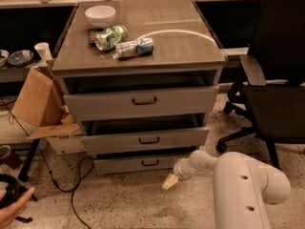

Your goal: Close bottom drawer

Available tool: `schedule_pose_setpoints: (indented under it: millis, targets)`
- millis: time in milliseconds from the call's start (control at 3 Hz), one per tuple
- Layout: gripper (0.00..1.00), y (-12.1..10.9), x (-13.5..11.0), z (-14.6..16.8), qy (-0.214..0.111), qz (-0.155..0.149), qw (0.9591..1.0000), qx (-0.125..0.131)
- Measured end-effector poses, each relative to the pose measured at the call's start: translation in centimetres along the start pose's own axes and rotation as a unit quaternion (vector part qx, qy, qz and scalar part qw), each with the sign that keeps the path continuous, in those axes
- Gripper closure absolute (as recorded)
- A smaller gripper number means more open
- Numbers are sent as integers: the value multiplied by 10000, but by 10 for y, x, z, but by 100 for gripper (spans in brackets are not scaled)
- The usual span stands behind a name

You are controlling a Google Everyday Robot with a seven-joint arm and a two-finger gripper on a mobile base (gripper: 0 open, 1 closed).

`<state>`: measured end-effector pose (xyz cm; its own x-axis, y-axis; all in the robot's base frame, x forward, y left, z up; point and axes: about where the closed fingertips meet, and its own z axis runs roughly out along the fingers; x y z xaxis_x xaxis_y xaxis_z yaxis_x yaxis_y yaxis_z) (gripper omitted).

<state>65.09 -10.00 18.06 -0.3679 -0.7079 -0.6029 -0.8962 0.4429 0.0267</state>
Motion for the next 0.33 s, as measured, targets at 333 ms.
schedule_pose_setpoints:
  millis: [333]
  targets:
    - [0, 0, 0, 0, 0, 0, 10000, 0]
